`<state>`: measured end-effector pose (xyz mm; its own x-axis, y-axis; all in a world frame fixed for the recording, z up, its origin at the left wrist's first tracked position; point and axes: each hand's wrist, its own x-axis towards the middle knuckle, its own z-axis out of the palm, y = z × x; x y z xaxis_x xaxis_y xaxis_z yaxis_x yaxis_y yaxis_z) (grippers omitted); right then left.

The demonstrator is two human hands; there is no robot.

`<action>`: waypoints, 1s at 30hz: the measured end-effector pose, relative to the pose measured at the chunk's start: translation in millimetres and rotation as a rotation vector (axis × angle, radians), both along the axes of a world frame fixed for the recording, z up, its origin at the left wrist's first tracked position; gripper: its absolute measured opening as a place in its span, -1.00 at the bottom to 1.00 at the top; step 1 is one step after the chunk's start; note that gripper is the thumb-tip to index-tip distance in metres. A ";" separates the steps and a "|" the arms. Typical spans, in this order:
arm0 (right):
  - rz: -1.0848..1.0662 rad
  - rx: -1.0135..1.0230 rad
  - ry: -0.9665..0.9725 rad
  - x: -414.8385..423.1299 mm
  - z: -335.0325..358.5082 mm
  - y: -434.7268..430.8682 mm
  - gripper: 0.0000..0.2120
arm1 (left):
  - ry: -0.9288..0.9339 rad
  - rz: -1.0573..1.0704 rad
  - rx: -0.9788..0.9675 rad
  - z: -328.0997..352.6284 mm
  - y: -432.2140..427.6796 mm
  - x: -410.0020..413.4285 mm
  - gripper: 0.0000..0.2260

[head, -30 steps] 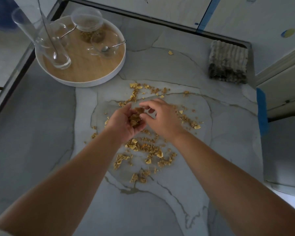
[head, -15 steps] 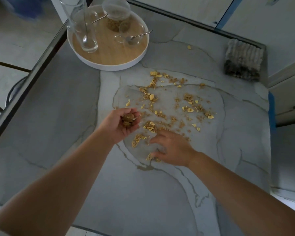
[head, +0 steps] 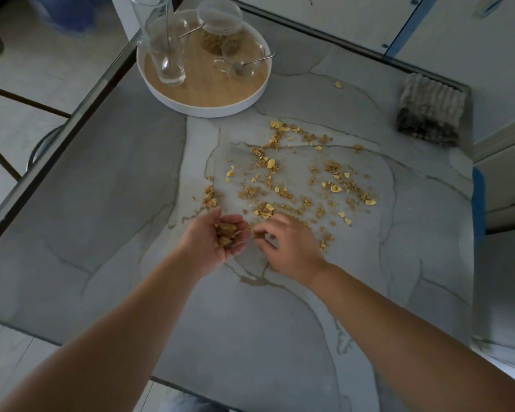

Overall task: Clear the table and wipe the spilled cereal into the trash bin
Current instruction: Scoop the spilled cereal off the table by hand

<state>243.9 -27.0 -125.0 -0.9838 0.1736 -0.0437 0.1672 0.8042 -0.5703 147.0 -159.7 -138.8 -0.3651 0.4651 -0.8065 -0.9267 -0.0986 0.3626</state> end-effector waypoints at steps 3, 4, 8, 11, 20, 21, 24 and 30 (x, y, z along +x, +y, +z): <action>0.052 0.039 0.044 -11.1 5.8 -15.3 -0.82 | -0.035 -0.031 0.027 2.4 4.8 9.0 -0.60; 0.056 0.052 0.059 -12.2 5.9 -19.5 -0.81 | -0.047 -0.028 0.034 3.0 5.4 10.3 -0.62; 0.024 0.026 0.070 -16.2 5.8 -18.5 -0.67 | -0.084 0.028 0.032 1.3 -2.5 4.1 -0.68; -0.037 -0.003 0.041 -21.8 1.4 -11.2 -0.73 | -0.068 0.073 0.031 -0.5 -16.6 -8.4 -0.67; 0.079 0.118 -0.276 -95.4 -11.1 -36.8 -0.53 | 0.026 0.290 0.091 -3.7 -56.4 -39.2 -0.56; 0.079 0.152 -0.294 -102.7 -11.9 -41.0 -0.52 | 0.041 0.287 0.077 -4.7 -59.4 -42.2 -0.55; 0.078 0.237 -0.289 -116.7 -13.4 -47.3 -0.62 | 0.042 0.271 0.060 -7.4 -66.9 -49.0 -0.52; 0.034 0.180 -0.286 -118.1 -16.1 -42.3 -0.78 | 0.016 0.237 0.027 -6.3 -67.2 -60.8 -0.67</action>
<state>125.8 -69.4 -141.2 -0.9415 0.1707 -0.2905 0.2712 0.8955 -0.3528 86.2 -226.9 -145.1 -0.4795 0.3859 -0.7881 -0.8706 -0.3221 0.3719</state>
